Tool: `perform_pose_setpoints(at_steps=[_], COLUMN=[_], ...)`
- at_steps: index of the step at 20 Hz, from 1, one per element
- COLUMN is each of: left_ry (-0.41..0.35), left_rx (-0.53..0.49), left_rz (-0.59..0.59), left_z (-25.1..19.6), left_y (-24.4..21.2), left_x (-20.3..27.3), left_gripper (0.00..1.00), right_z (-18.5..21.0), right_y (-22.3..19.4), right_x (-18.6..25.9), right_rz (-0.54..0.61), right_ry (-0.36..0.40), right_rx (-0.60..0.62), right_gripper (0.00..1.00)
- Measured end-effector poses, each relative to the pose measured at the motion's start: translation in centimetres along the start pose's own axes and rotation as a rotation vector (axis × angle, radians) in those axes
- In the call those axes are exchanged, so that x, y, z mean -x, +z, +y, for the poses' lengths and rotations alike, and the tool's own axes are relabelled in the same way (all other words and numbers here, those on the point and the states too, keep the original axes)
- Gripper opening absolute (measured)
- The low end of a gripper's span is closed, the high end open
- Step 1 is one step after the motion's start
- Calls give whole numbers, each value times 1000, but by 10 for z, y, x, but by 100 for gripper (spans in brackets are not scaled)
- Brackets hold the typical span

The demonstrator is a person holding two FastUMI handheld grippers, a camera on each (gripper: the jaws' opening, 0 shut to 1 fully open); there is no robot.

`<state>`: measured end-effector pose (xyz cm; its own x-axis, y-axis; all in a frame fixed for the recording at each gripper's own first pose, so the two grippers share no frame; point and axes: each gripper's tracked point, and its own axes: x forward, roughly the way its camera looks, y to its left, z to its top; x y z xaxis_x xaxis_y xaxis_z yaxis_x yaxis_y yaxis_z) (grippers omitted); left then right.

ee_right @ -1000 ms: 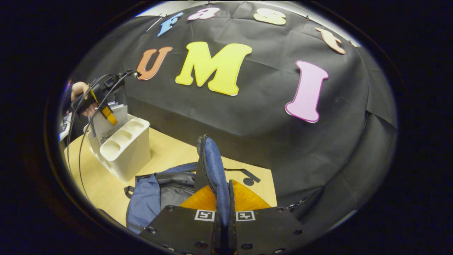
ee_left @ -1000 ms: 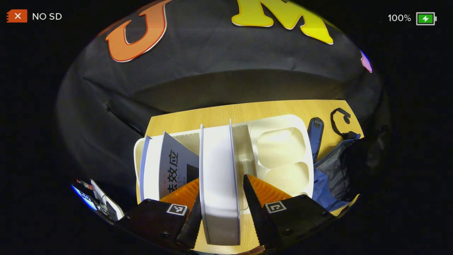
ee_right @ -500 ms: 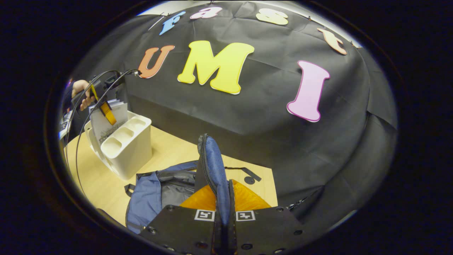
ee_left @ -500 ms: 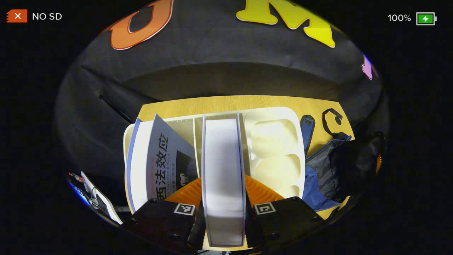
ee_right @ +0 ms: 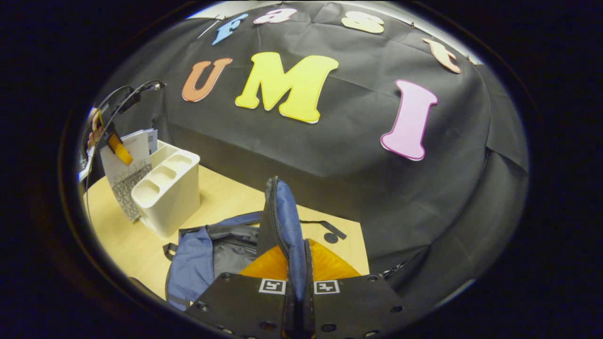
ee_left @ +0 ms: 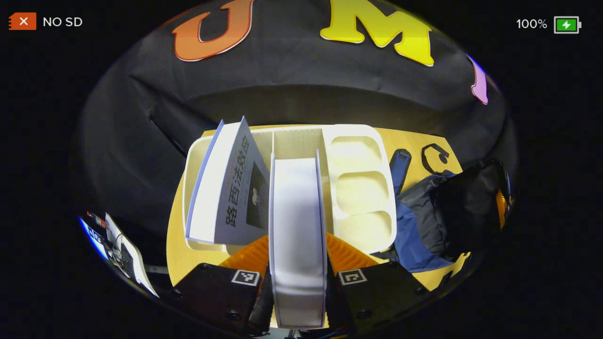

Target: Open the schoolbag, grab two books from the bookshelf and put them into the schoolbag.

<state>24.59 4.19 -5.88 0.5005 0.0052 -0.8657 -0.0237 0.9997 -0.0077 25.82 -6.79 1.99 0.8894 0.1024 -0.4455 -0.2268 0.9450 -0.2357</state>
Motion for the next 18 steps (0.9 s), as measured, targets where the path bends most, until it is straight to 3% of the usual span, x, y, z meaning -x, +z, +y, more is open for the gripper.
perform_pose_setpoints(at_steps=[2,9,10,18], left_ry=[-6,-30,-50,-252], left_rx=[5,54,69,126], left_rz=[2,-78,-88,-120], left_z=[1,4,2,-35], left_y=[-14,-57,-64,-110], left_x=[10,60,68,99], left_gripper=[46,46,51,46], right_z=[0,0,0,3], right_y=[-6,-15,-16,-21], right_x=[-2,-5,-5,-6], right_rz=[9,33,36,55], right_ry=[4,18,19,14], right_rx=[-24,-72,-77,-99], right_gripper=[7,7,7,7])
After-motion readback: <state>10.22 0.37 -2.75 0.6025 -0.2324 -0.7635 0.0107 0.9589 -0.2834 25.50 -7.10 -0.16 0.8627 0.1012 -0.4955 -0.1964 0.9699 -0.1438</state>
